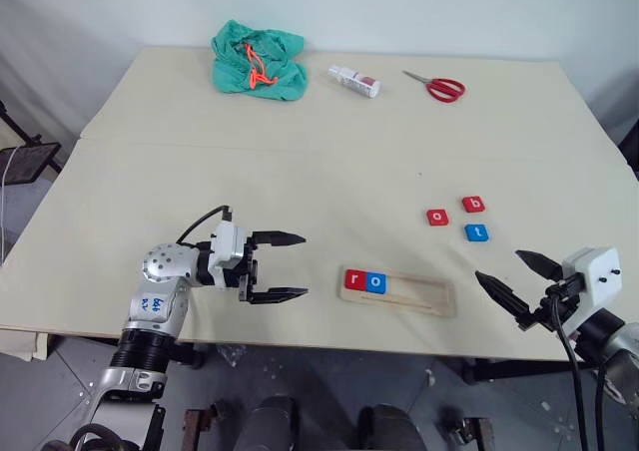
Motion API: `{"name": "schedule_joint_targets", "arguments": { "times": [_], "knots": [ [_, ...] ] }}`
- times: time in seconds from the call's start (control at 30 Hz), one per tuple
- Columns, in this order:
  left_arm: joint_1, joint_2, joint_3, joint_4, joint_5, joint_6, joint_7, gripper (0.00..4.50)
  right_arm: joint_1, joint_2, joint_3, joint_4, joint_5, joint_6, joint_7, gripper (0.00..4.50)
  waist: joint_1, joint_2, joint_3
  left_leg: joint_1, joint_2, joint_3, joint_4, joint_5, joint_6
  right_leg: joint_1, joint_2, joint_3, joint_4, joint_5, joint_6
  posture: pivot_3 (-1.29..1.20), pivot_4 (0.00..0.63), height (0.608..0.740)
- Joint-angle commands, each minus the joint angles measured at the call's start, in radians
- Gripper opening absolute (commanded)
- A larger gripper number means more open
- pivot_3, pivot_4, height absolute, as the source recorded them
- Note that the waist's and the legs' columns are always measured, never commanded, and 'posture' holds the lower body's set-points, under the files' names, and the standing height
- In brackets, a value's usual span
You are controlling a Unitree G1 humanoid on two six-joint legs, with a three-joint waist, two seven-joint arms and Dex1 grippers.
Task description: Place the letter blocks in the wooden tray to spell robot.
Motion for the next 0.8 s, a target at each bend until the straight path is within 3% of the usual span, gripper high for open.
{"name": "schedule_joint_targets", "arguments": {
  "times": [0.03,0.27,0.53,0.8],
  "knots": [
    [0.002,0.01,0.0,-0.029,-0.011,0.0,-0.006,4.49,-0.044,0.009,0.007,0.01,-0.037,-0.02,-0.051,4.5,0.0,0.0,0.0,0.0,0.0,0.0,0.0,0.0,0.0,0.0,0.0,0.0,0.0,0.0,0.0,0.0,0.15,0.74],
    [0.034,0.008,-0.01,-0.104,-0.025,0.038,0.002,4.49,-0.314,0.105,0.117,0.2,-0.16,-0.013,-0.249,4.5,-0.013,0.001,0.0,0.001,0.001,0.001,-0.001,0.0,0.0,-0.001,0.0,0.001,0.001,0.0,0.0,0.0,0.15,0.74],
    [0.075,0.03,0.001,-0.185,-0.029,0.085,0.027,4.49,-0.587,0.133,0.21,0.454,-0.236,0.032,-0.325,4.5,-0.018,0.002,0.0,0.001,0.0,0.0,-0.002,0.0,0.0,-0.001,0.0,0.001,0.001,0.0,0.0,0.0,0.15,0.74],
    [0.115,0.038,0.004,-0.246,-0.032,0.105,0.063,4.49,-0.766,0.12,0.27,0.705,-0.325,0.011,-0.337,4.5,-0.03,0.002,0.0,0.001,0.0,0.0,-0.004,0.0,0.0,-0.002,0.0,0.001,0.001,0.0,0.0,0.0,0.15,0.74]
  ]
}}
